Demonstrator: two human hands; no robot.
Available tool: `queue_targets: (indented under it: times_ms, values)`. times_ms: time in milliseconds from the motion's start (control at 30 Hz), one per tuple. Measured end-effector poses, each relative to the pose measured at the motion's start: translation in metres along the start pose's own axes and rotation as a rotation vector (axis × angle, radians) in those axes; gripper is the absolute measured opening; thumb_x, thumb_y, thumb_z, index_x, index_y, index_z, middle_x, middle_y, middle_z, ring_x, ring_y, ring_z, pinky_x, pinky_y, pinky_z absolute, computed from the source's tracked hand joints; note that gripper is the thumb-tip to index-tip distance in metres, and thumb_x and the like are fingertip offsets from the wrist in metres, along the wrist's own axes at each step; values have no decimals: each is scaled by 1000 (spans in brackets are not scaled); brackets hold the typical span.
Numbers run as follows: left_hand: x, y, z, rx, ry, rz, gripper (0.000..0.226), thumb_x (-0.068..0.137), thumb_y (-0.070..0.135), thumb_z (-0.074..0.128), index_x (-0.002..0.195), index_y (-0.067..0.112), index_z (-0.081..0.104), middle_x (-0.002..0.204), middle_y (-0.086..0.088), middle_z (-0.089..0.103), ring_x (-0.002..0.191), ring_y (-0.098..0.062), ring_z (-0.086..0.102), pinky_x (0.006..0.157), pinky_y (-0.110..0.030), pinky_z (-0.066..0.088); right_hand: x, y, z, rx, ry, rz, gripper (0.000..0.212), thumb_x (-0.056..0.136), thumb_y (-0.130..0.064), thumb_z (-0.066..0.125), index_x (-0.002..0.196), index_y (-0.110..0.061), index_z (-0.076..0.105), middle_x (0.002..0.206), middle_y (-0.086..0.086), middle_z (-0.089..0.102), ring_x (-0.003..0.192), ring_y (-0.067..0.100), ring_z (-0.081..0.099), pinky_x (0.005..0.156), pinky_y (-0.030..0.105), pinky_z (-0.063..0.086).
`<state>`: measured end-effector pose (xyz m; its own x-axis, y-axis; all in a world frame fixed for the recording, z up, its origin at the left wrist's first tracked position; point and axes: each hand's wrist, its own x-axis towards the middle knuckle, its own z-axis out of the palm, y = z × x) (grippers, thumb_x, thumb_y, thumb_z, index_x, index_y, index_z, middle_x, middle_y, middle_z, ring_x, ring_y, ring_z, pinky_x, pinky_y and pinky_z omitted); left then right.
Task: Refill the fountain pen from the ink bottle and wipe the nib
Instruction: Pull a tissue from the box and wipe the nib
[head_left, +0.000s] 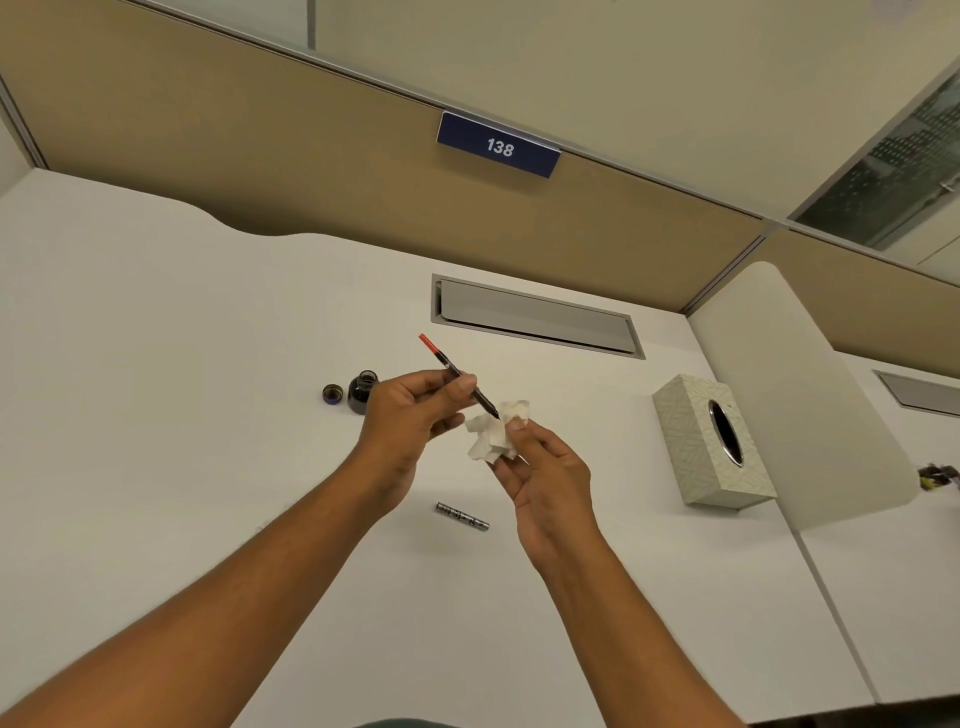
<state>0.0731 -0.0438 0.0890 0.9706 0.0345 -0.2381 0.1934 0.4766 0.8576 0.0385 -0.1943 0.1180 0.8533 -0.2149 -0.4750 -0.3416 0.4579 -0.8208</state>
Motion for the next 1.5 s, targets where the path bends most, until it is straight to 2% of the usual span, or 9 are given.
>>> queue_targets:
  times_ms: [233,400,467,633,767,900,1133,1367,1500]
  values:
    - [-6,-5,0,12,49,6,11,95,11,74,102,4,78,90,-9,84,84,-19,81,71,-26,64,-7,-6,6,134,-148,92,21,103,-17,61,107,3,69,116,17,75,111,35,76,88,41,64]
    - [-7,-8,2,66,43,34,15,93,12,77,102,1,79,93,-15,83,87,-28,82,77,-30,65,-2,1,3,-7,-137,-3,15,94,-3,71,108,0,66,114,21,75,102,28,78,86,35,65]
    - [-8,-8,4,64,48,33,15,92,13,78,103,3,80,94,-14,83,88,-28,82,78,-31,65,-2,1,3,-49,-125,-42,25,90,3,74,113,-4,68,109,17,78,96,24,79,87,32,64]
    - [-7,-11,4,74,15,30,16,93,13,77,105,3,80,97,-15,83,94,-29,81,86,-36,65,-3,2,5,-154,-41,-104,26,87,0,79,112,2,76,107,13,81,98,23,79,86,31,63]
    - [-2,-11,0,154,-24,36,16,98,13,71,110,8,79,100,-4,84,99,-17,79,94,-32,61,-1,1,6,-28,-97,49,18,93,-2,72,110,1,77,107,12,81,93,18,79,82,27,63]
    - [-1,-9,0,153,-38,36,21,97,14,72,115,6,78,102,-5,84,102,-18,79,97,-36,59,2,4,6,120,-174,172,21,97,-4,67,117,0,74,115,11,80,93,14,79,81,23,63]
    - [-4,-9,-1,160,25,45,21,86,22,84,104,11,83,99,-4,84,101,-20,79,94,-34,60,1,9,0,-205,-63,-120,18,89,-2,78,106,2,77,103,14,81,96,23,79,89,33,62]
    - [-2,-10,-3,147,-95,64,15,99,7,68,109,8,78,98,-9,83,98,-21,79,86,-27,62,-2,6,3,112,-177,187,18,98,-3,65,113,0,74,111,12,80,91,14,79,77,23,63]
    - [-4,-6,-1,118,-58,67,16,96,10,72,110,5,78,95,-7,83,95,-20,79,85,-29,63,-3,8,5,78,-181,138,16,98,-4,65,111,-1,74,110,10,80,92,14,78,79,23,63]
